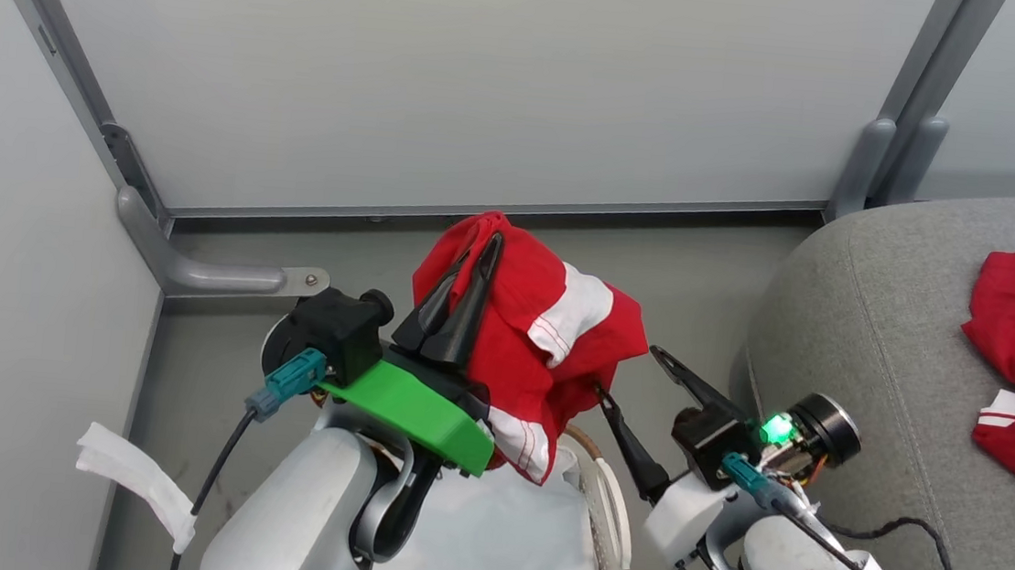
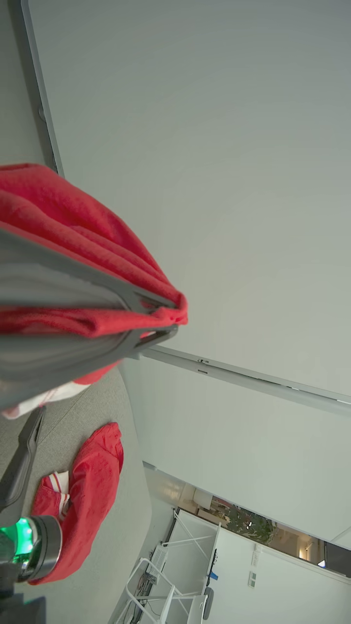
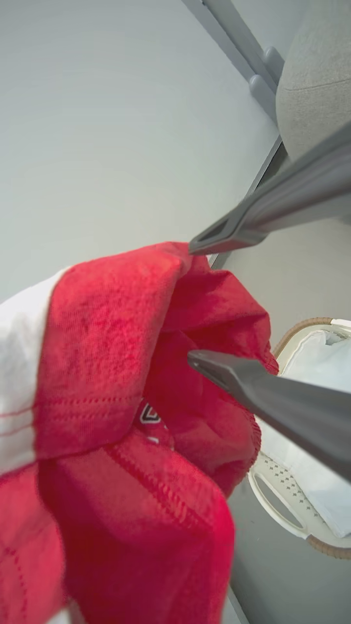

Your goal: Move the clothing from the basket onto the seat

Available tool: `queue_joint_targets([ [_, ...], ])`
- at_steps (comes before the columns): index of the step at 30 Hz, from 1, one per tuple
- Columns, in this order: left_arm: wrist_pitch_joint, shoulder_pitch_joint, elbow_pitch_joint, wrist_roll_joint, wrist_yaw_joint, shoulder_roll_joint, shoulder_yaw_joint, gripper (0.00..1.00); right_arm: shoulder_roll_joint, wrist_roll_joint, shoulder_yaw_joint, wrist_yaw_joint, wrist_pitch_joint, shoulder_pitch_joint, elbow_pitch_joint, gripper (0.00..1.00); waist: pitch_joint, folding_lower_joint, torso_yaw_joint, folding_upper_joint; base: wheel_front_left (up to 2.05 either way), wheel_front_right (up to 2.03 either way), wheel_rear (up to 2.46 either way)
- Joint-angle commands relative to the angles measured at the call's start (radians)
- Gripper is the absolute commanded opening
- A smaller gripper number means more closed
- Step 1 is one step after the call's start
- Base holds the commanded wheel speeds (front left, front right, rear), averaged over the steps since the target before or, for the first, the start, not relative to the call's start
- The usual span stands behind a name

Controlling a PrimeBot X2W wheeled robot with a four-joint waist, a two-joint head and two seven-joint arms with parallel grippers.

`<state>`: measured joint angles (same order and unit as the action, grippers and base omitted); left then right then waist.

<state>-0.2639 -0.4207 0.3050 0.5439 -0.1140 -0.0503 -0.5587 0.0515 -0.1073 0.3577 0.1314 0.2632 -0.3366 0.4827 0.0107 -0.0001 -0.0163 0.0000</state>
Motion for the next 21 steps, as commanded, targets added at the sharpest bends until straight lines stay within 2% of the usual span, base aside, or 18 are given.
queue_joint_targets([
  [1,-0.001,-0.015,-0.003,0.003,0.006,-0.001,-0.004,0.00,0.004,-0.013,0.001,-0.001,0.002,-0.020,0.011,1.00,0.001,0.0001,0.006,0.0000,0.00,0.00,0.00],
  [7,-0.001,-0.024,-0.005,0.025,0.005,-0.001,-0.038,0.00,0.002,-0.089,0.042,-0.001,0.002,-0.100,0.072,1.00,0.007,0.0001,0.029,0.0000,0.00,0.00,0.00],
  [14,-0.001,-0.038,-0.009,0.046,0.000,-0.002,-0.095,0.00,0.002,-0.061,0.118,-0.001,0.002,-0.179,0.112,1.00,0.016,0.0001,0.065,0.0000,0.00,0.00,0.00],
  [15,-0.001,-0.040,-0.010,0.049,0.000,-0.002,-0.105,0.00,0.002,-0.049,0.129,-0.001,0.002,-0.184,0.123,0.67,0.016,0.0001,0.071,0.0000,0.00,0.00,0.00],
  [16,-0.001,-0.042,-0.010,0.054,0.000,-0.001,-0.113,0.00,0.002,-0.027,0.141,-0.001,0.002,-0.186,0.136,0.00,0.016,0.0001,0.077,0.0000,0.00,0.00,0.00],
  [21,-0.001,-0.043,-0.005,0.070,0.006,-0.001,-0.134,0.00,0.002,0.083,0.188,-0.001,0.002,-0.167,0.211,0.00,0.014,0.0001,0.102,0.0000,0.00,0.00,0.00],
])
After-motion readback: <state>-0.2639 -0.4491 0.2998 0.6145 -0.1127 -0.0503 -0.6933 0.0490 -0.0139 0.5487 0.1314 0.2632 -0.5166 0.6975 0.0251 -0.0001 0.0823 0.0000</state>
